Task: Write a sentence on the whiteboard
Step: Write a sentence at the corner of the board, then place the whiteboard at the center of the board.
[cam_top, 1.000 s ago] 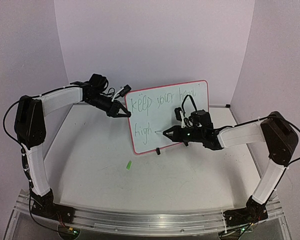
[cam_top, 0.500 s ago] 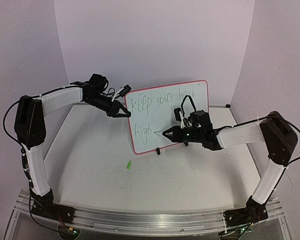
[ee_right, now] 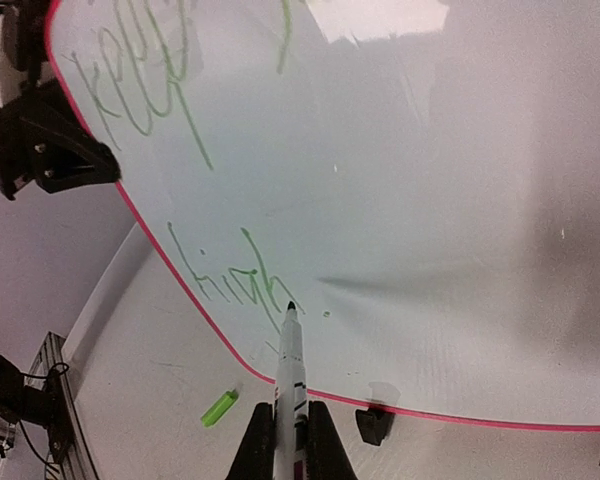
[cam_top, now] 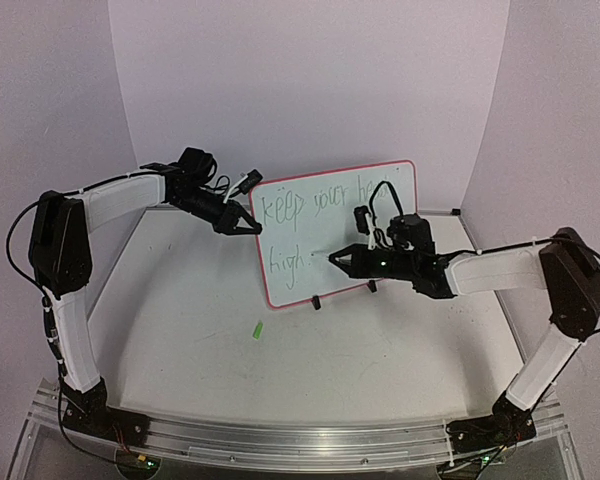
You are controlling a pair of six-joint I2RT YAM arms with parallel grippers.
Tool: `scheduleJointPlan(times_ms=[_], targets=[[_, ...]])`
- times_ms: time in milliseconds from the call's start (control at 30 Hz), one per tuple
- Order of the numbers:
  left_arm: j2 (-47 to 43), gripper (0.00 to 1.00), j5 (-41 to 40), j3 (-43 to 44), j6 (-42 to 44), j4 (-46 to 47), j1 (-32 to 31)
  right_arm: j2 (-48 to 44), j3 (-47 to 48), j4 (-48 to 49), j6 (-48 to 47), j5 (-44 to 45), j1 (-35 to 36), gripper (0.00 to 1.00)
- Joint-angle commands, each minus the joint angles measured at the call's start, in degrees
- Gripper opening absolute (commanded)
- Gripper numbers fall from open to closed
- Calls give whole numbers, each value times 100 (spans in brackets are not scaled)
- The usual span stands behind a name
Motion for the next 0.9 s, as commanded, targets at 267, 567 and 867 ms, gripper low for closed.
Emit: scheduleJointPlan(times_ms=[267, 567, 867], targets=[[-174, 37, -324, -196, 79, 6, -131, -1360, -299, 170, -303, 459, -95, 0], [-445, 60, -689, -536, -236, 471, -53, -1751, -292, -12, -427, 664, -104, 0], [-1518, 79, -1472, -1981, -1009, 1467, 54, -2149, -290, -487, -696, 990, -140, 0]])
